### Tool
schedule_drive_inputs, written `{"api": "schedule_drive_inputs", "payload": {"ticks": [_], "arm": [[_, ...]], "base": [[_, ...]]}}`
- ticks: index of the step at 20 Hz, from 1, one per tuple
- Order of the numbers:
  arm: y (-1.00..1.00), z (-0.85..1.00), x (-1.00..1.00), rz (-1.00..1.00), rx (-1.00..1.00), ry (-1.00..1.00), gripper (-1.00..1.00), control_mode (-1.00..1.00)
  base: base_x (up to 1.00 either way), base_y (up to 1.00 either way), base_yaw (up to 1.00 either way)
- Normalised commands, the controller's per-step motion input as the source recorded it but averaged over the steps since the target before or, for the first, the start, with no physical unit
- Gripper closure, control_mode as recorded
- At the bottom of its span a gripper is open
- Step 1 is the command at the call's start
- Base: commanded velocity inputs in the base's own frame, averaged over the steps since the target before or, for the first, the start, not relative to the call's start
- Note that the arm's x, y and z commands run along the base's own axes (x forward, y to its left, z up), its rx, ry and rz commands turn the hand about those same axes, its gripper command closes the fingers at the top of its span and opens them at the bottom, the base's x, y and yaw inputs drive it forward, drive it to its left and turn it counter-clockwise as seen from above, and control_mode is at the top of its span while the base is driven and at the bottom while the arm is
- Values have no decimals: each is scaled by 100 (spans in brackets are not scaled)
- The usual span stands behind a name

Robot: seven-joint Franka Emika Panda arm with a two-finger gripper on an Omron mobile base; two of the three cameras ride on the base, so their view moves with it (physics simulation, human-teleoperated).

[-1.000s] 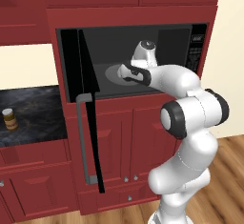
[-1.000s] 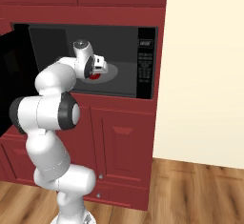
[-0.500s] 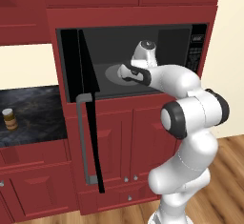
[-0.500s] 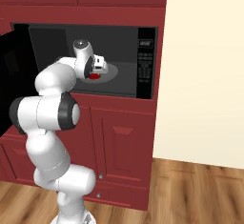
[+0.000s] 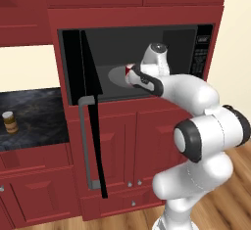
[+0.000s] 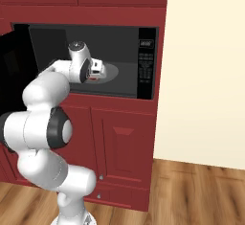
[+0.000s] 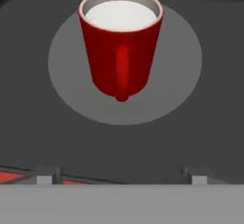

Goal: Pick the mug from the counter and place it inside the microwave. Then close the microwave.

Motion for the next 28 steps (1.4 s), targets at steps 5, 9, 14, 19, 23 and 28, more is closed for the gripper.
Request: {"api": "schedule_drive_inputs", "payload": {"ticks": [5, 9, 14, 19, 23, 28], "arm": [[-6, 6, -70, 0, 0, 0, -100, -100], [-2, 20, -66, 0, 0, 0, -100, -100], [0, 23, -63, 0, 0, 0, -100, -100], [0, 9, -63, 0, 0, 0, -100, -100], [0, 0, -71, 0, 0, 0, -100, -100], [0, 2, -68, 0, 0, 0, -100, -100]], "base": [[0, 0, 0], [0, 0, 0], [0, 0, 0], [0, 0, 0], [0, 0, 0], [0, 0, 0]]}}
